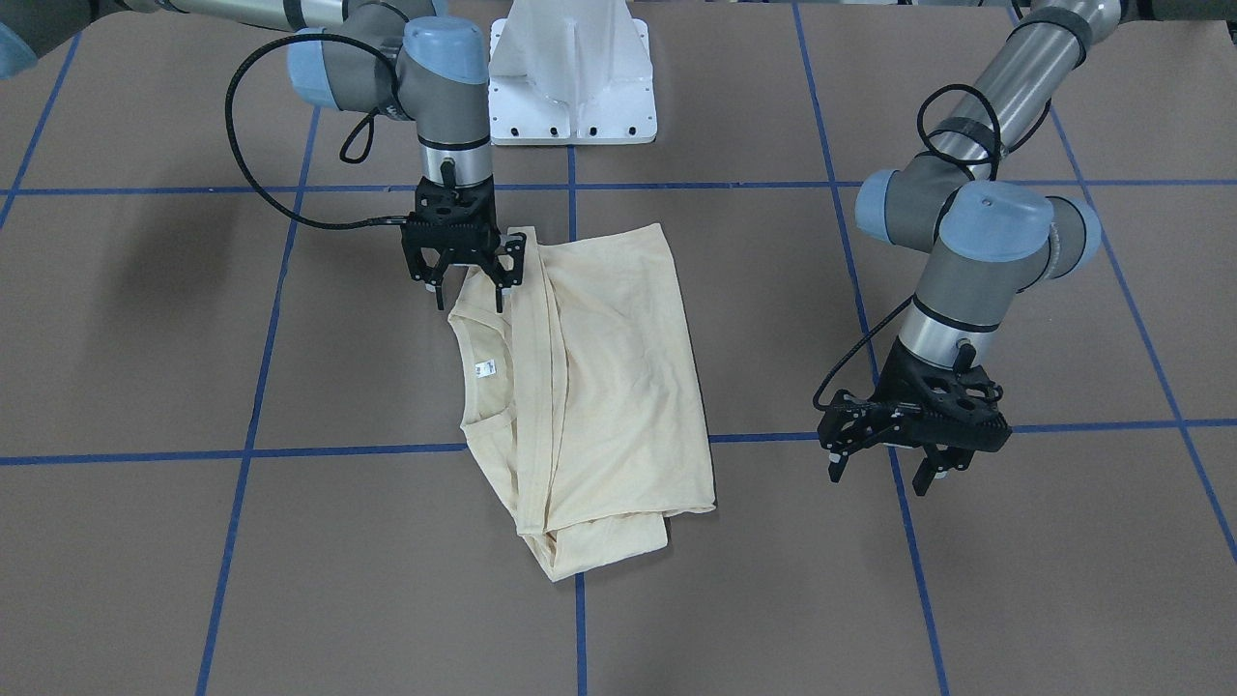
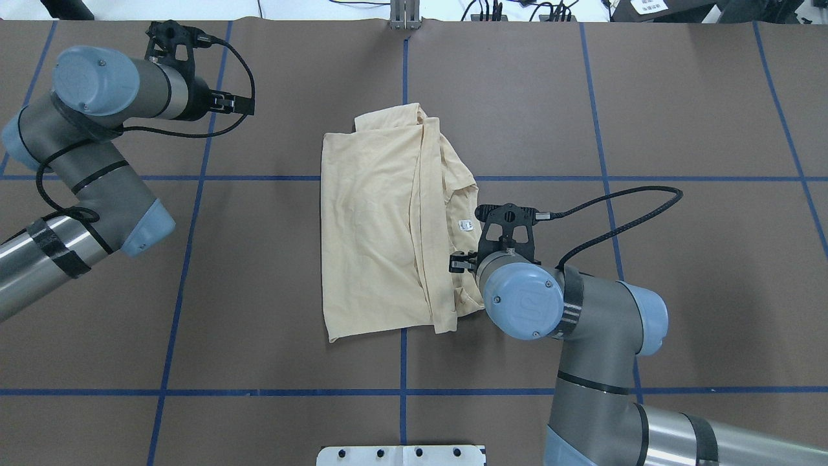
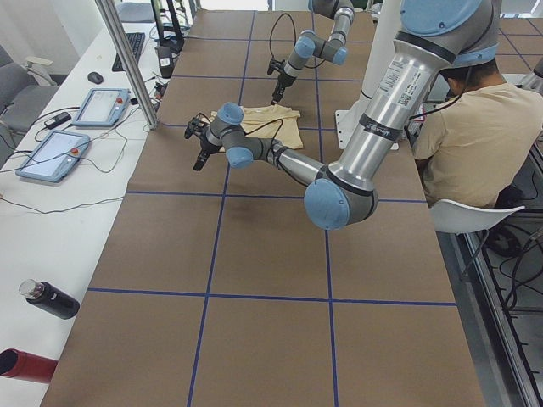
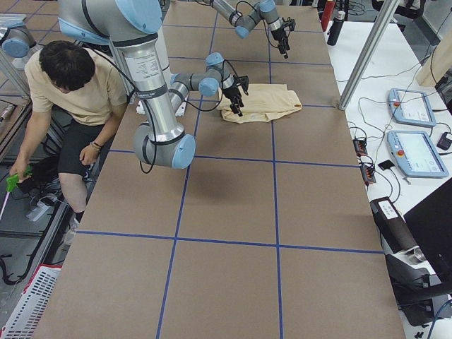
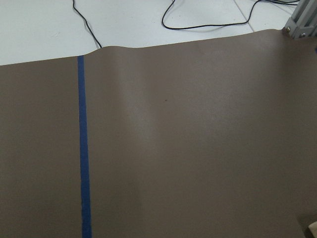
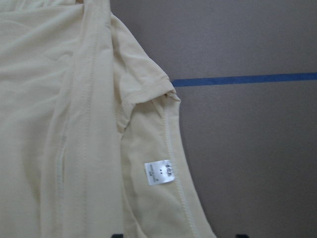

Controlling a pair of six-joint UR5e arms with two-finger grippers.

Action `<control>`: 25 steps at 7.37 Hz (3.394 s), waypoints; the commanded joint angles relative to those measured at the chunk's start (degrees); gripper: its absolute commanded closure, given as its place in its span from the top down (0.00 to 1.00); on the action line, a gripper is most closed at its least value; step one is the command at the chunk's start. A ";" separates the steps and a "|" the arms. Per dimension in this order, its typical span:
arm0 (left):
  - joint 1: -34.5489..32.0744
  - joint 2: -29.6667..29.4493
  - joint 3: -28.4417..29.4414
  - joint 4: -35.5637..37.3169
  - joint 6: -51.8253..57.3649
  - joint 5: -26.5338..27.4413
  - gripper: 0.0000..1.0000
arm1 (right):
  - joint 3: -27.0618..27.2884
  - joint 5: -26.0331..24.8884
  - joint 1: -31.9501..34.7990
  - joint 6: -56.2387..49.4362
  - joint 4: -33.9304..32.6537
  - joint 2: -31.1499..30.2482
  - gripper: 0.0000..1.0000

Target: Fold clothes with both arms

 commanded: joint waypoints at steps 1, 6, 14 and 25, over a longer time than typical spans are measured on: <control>0.06 0.00 0.04 -0.19 -0.07 -0.09 1.00 | -13.82 1.07 0.66 -0.24 -2.56 13.29 1.00; 0.50 0.00 0.13 -0.36 -0.16 0.00 1.00 | -19.60 3.62 0.93 -4.10 -8.88 16.15 1.00; 0.68 0.00 0.22 -0.45 -0.69 0.00 1.00 | -17.68 4.94 6.01 -18.59 -15.04 14.15 1.00; 1.11 0.09 0.04 -0.45 -1.91 0.00 1.00 | -24.87 7.49 4.44 -9.47 -14.60 22.75 1.00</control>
